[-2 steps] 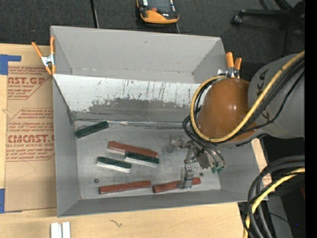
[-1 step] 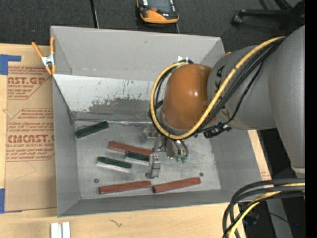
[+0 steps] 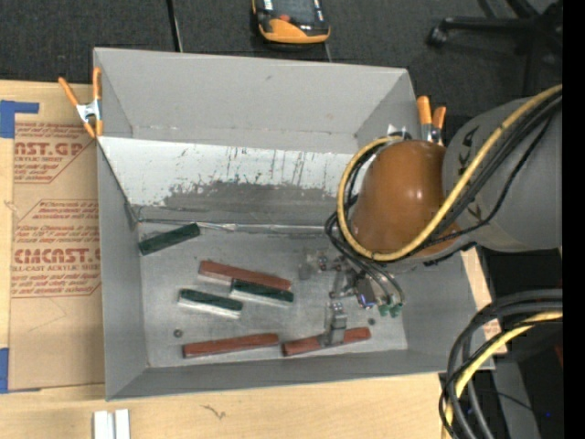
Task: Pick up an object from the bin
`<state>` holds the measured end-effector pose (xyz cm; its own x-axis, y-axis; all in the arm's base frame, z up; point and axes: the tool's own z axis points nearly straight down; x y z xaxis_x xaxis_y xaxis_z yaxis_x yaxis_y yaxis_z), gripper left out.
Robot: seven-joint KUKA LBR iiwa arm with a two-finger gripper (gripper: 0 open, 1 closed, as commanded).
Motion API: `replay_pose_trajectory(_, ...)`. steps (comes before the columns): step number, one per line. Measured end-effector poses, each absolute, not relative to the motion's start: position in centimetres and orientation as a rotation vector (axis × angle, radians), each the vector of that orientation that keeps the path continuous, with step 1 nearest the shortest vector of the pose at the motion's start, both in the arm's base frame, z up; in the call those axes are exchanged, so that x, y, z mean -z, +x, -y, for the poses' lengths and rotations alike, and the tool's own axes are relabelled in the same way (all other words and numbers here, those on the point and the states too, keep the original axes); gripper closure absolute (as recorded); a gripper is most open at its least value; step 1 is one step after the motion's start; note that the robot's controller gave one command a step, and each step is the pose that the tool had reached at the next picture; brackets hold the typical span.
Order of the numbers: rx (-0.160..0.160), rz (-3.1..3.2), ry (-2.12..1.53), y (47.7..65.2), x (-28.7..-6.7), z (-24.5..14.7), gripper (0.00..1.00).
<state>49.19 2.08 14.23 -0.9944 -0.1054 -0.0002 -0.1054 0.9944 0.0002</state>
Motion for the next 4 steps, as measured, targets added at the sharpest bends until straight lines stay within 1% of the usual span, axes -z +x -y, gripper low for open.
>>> replay_pose_trajectory(1,0.0,-3.137,0.001,53.0,-9.0,-5.1,0.0)
replay_pose_trajectory(2,-0.001,-3.131,-0.197,50.7,-7.1,-10.5,1.0)
replay_pose_trajectory(4,-0.001,-3.132,-0.196,50.7,-7.3,-10.5,1.0)
